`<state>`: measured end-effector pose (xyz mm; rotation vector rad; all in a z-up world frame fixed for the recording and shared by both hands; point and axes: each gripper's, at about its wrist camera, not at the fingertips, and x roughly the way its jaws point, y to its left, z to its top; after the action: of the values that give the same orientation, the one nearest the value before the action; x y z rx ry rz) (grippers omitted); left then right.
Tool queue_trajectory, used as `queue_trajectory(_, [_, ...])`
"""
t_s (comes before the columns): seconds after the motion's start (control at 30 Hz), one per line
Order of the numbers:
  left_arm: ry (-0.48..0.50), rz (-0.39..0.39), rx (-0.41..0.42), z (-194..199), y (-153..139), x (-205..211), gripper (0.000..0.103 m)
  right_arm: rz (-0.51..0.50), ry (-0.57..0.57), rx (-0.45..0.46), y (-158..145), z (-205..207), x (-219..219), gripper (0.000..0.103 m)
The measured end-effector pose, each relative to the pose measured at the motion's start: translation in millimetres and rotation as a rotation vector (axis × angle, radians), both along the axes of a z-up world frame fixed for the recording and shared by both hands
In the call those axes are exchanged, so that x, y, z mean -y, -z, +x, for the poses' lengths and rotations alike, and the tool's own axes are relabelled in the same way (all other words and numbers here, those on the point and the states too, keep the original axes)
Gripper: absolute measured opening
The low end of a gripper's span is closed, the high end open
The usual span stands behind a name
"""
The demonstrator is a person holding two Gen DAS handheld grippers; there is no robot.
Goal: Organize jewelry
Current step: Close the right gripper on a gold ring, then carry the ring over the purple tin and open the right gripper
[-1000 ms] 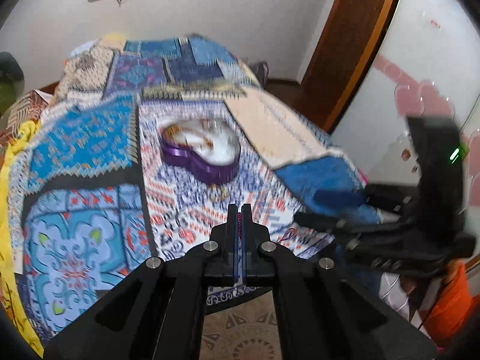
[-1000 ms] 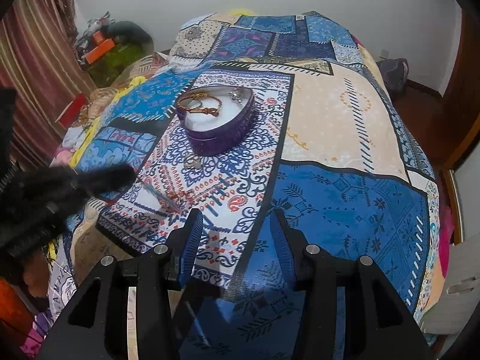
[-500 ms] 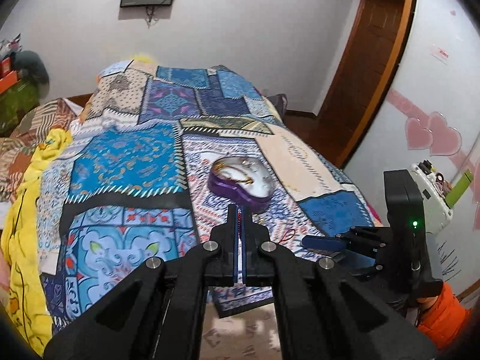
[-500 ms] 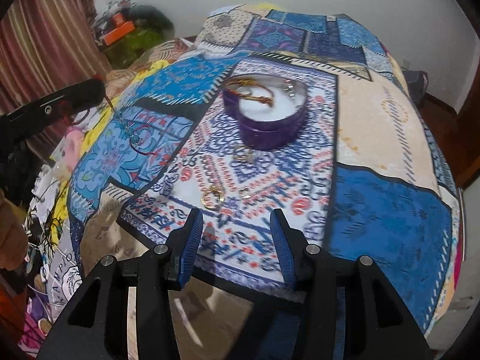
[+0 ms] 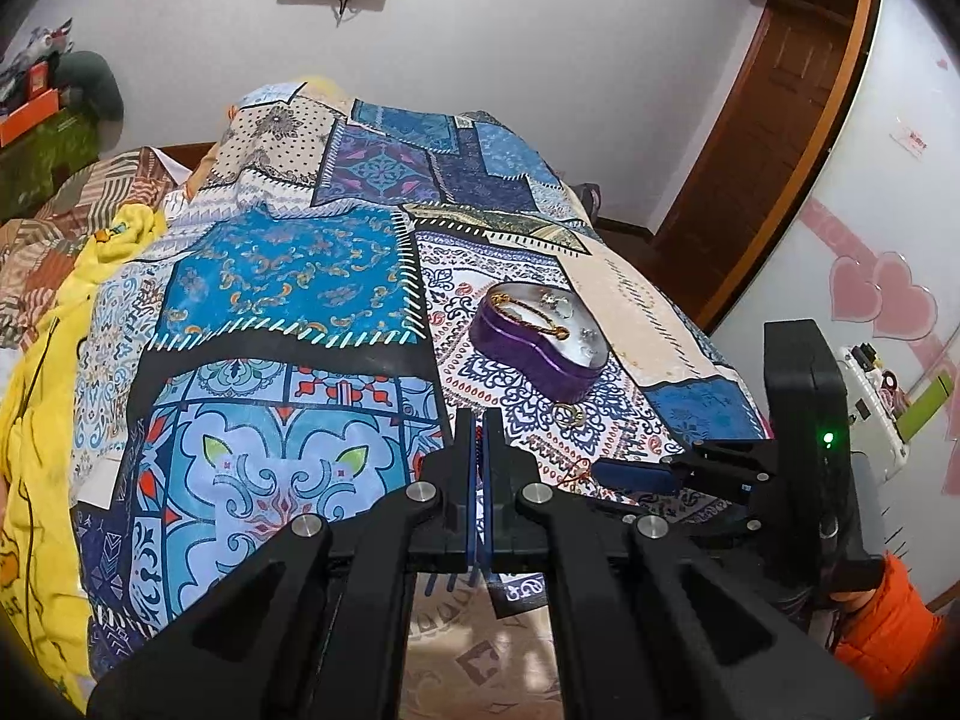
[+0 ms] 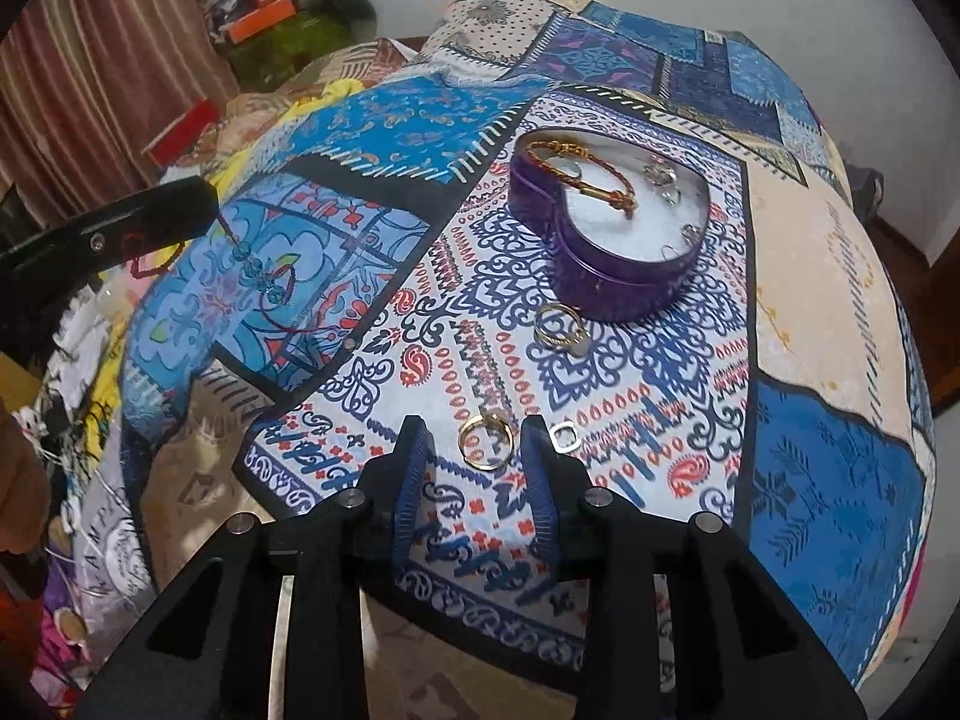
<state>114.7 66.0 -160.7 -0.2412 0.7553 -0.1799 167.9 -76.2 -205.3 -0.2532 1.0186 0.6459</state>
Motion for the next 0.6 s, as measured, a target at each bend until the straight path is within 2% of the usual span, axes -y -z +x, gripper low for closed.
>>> queue_trajectory(0.07, [0.002,0.002,0.0,-1,0,1,0.0,-0.012,0.0,0.013,1,0,-2,0.017])
queue_trajectory(0.37, [0.015,0.017,0.034,0,-16,6,0.0,0.029,0.016,0.021,-7,-1,6,0.016])
queue_trajectory(0.6, [0.024,0.029,0.075,6,-35,14,0.0,0.09,0.065,0.063,-29,-2,29,0.016])
